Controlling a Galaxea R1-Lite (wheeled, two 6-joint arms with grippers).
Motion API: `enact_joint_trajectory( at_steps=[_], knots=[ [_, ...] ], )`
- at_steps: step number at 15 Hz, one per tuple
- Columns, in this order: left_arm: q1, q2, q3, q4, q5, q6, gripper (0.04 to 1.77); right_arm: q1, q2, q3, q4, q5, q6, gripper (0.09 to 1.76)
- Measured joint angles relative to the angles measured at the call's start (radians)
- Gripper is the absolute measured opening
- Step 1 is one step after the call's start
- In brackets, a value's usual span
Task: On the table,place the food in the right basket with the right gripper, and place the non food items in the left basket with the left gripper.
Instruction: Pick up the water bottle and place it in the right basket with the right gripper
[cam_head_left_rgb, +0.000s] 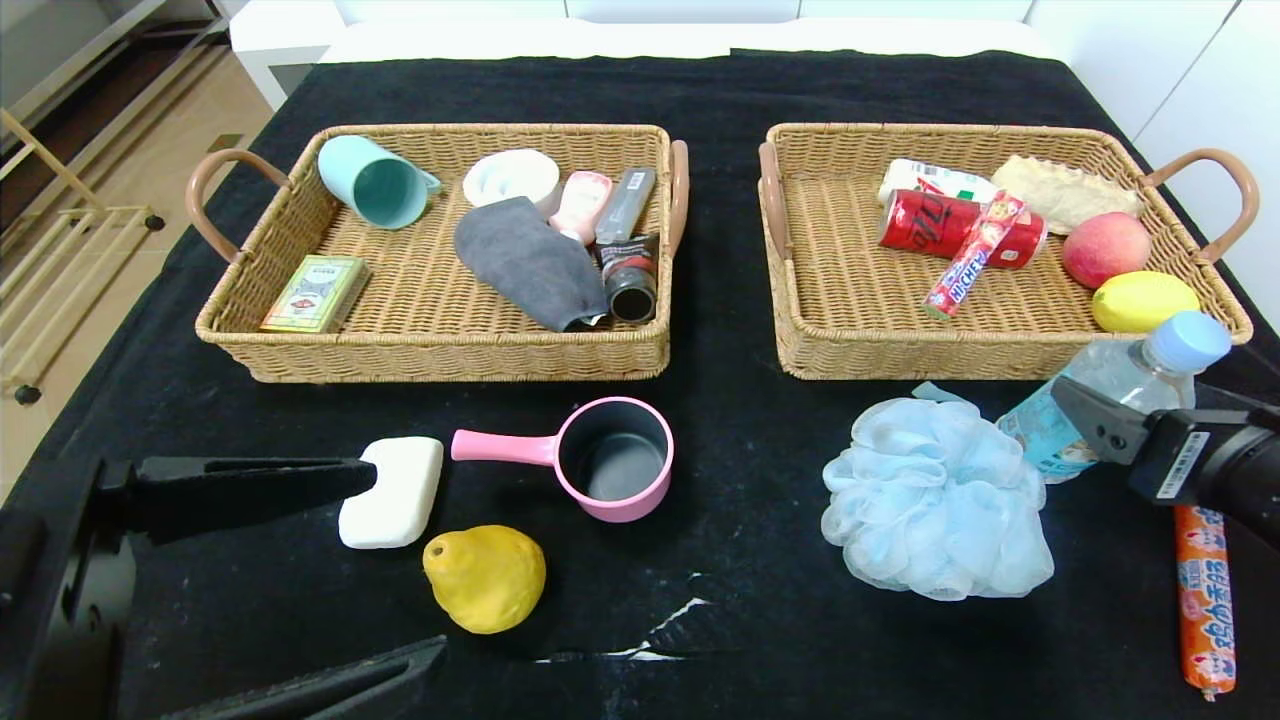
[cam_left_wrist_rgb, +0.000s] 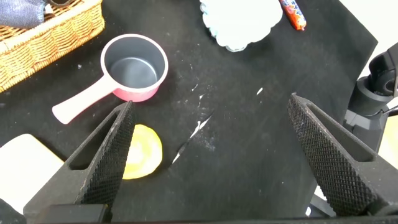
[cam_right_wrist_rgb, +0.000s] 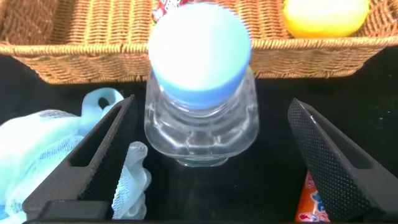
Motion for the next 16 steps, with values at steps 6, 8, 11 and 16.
enact_joint_trajectory(
  at_steps=[6,8,11,16],
  knots=[
    [0.0,-0.001,0.001,0.0,0.0,0.0,1.76,-0.005,0.045,0.0,-0.053,0.0,0.002,1.76],
    [0.0,-0.001,0.001,0.0,0.0,0.0,1.76,-0.005,0.05,0.0,-0.054,-0.001,0.002,1.76],
    [0.0,-0.003,0.001,0.0,0.001,-0.001,1.76,-0.005,0.052,0.002,-0.055,0.0,0.003,1.37],
    [0.0,-0.001,0.002,0.0,0.001,-0.002,1.76,-0.004,0.05,0.011,-0.057,0.001,0.001,0.99]
  ],
)
